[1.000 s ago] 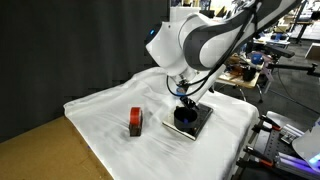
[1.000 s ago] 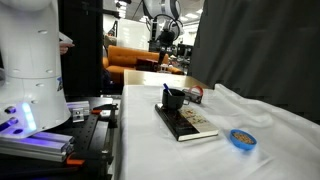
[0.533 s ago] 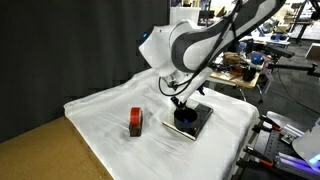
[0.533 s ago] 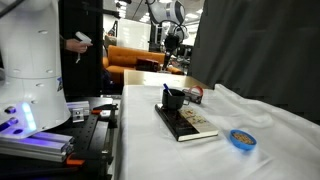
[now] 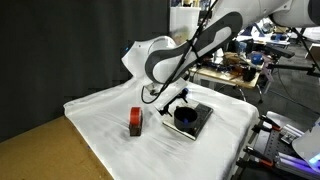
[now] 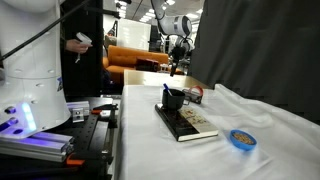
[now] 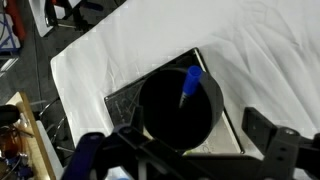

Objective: Remove the blue marker from the black mug and put it on the left side of the table

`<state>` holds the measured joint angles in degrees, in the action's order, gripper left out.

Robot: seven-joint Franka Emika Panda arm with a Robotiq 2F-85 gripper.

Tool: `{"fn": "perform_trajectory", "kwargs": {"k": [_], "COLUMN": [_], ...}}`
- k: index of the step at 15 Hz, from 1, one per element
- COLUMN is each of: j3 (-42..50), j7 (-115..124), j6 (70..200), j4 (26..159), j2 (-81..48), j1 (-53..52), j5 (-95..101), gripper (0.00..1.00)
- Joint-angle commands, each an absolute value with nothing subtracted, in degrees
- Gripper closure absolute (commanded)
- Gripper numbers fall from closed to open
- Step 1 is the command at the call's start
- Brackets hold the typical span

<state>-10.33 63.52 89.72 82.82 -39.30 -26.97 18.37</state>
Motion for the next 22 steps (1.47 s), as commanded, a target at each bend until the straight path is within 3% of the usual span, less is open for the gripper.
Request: {"fn": "perform_trajectory", "kwargs": {"k": [1,22], "j3": [-8.8,-8.3], "j7": [63.1,64.4], "j6": [89.7,90.5], "j4": [82.6,87.7], "j2": [-39.5,-36.3], "j1": [-28.3,-28.4], "j5": [17.6,15.9], "gripper": [0.0,0.0]}}
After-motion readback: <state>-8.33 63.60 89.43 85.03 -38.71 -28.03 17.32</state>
